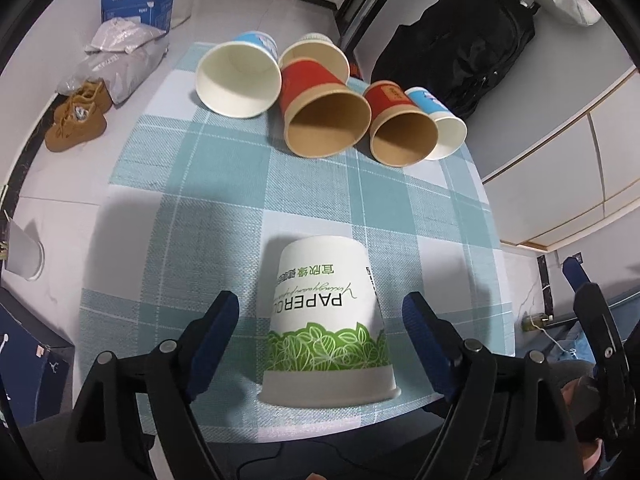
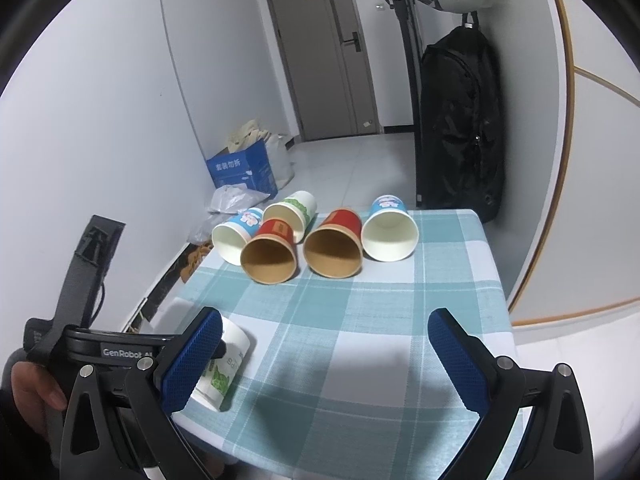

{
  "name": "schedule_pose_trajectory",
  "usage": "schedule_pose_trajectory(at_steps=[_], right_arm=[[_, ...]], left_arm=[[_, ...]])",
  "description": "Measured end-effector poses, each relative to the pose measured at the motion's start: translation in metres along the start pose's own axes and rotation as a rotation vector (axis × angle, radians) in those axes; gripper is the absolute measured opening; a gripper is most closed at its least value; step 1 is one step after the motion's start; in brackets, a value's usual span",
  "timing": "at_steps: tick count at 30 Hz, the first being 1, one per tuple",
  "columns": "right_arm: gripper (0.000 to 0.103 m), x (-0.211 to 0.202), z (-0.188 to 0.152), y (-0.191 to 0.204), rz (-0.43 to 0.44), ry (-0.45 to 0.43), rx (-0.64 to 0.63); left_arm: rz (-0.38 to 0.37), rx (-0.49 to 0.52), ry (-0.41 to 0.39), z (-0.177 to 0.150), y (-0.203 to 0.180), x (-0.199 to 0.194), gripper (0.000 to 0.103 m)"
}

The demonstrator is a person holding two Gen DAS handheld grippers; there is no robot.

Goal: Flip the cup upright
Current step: 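Open the left gripper and withdraw from the PAPER cup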

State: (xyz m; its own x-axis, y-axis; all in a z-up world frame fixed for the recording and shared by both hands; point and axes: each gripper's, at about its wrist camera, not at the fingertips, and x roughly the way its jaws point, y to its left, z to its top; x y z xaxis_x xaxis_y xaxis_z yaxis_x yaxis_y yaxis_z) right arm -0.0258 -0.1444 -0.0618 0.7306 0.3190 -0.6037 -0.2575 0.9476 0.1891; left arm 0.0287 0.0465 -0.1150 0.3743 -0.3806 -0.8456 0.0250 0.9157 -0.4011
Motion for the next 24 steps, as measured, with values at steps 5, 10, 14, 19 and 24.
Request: schedule_pose_trajectory(at_steps=[5, 10, 14, 19, 24], right_arm=[[0.103, -0.002, 0.001, -0.003, -0.001, -0.002, 0.011], [0.103, -0.004, 0.001, -0.003, 0.001, -0.006, 0.009], [0.103, -0.009, 0.0, -0.001, 0.012, -0.012, -0.003], [0.1, -0.014, 0.0, 0.009, 0.043, -0.017, -0.042], [0.1, -0.018, -0.003, 0.022, 0.093, -0.016, -0.055]], left_arm=[[-0.01, 0.018, -0.092, 0.002, -0.004, -0.02, 0.081], [-0.006, 0.041, -0.224, 0.005, -0.013, -0.051, 0.081], [0.061, 0.069, -0.3, 0.005, -0.024, -0.076, 0.081], [0.129, 0.104, -0.329, -0.007, -0.029, -0.089, 0.081], [0.222, 0.082, -0.39, -0.017, -0.014, -0.089, 0.081]])
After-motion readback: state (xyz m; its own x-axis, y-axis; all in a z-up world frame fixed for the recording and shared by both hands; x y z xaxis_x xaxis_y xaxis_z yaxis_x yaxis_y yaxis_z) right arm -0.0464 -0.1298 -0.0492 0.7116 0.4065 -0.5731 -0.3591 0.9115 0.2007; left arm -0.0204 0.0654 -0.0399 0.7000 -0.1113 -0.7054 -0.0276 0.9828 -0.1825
